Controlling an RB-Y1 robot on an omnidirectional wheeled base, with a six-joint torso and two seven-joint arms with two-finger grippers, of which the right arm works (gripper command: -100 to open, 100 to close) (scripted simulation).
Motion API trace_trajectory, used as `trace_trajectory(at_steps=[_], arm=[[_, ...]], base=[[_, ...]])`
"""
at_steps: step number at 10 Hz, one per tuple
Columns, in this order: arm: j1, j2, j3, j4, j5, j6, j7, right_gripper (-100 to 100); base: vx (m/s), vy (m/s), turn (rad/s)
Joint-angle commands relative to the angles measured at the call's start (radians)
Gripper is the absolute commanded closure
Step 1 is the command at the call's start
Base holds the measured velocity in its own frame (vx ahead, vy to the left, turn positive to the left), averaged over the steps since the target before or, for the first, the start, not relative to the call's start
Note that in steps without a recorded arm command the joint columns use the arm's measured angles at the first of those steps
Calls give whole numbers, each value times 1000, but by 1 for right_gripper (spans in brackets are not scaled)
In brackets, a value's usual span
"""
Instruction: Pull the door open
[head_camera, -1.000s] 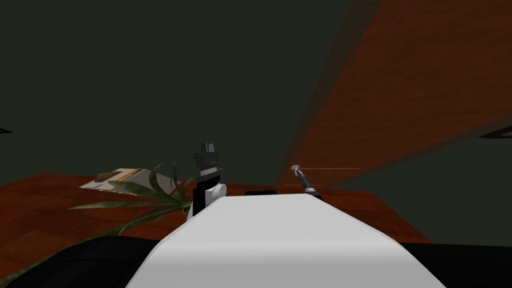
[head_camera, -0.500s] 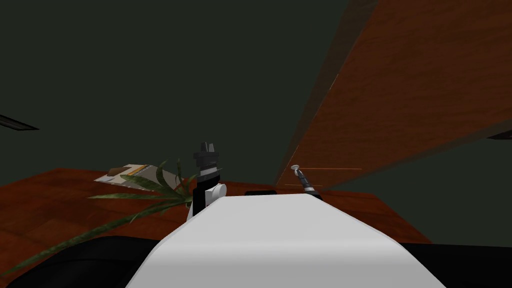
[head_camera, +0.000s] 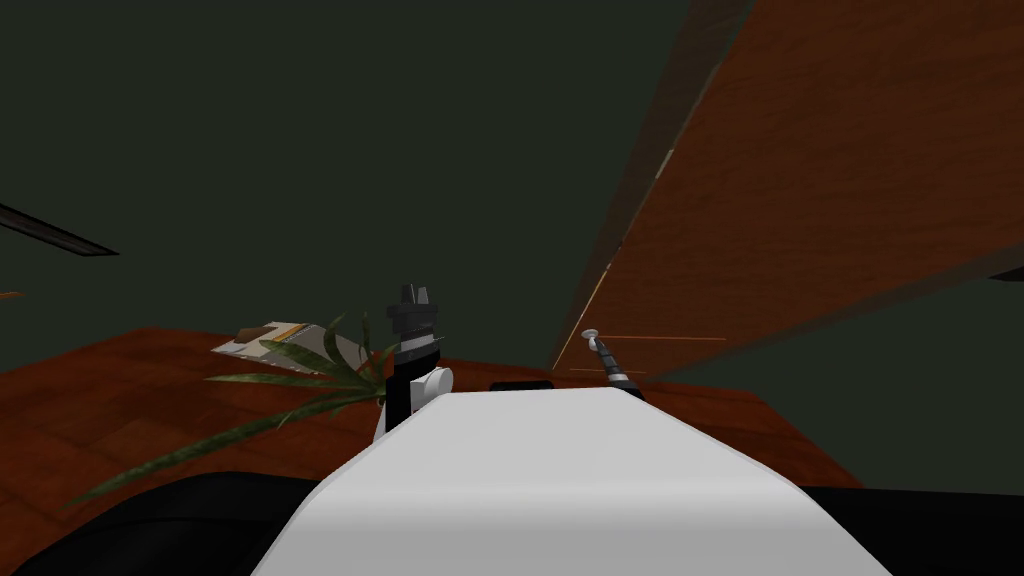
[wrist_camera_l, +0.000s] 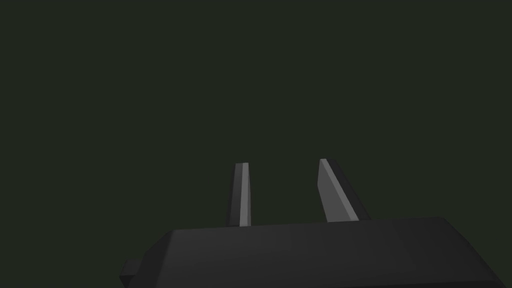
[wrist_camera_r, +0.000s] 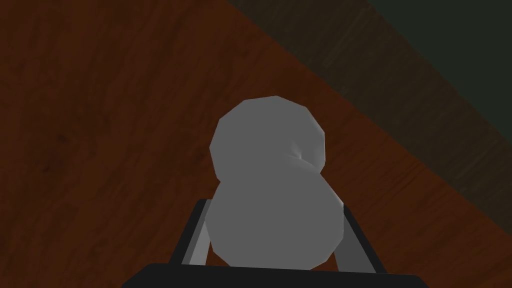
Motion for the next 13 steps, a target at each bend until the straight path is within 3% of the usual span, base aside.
trace_trajectory(at_steps=[1, 5, 13], arm=[[0, 5, 4, 1, -3, 2, -28, 100], [-7, 8, 9, -2, -27, 17, -145, 100], [-17, 14, 16, -5, -60, 37, -320, 100]], base=[[-37, -11, 35], [-51, -22, 60], [-46, -21, 53]])
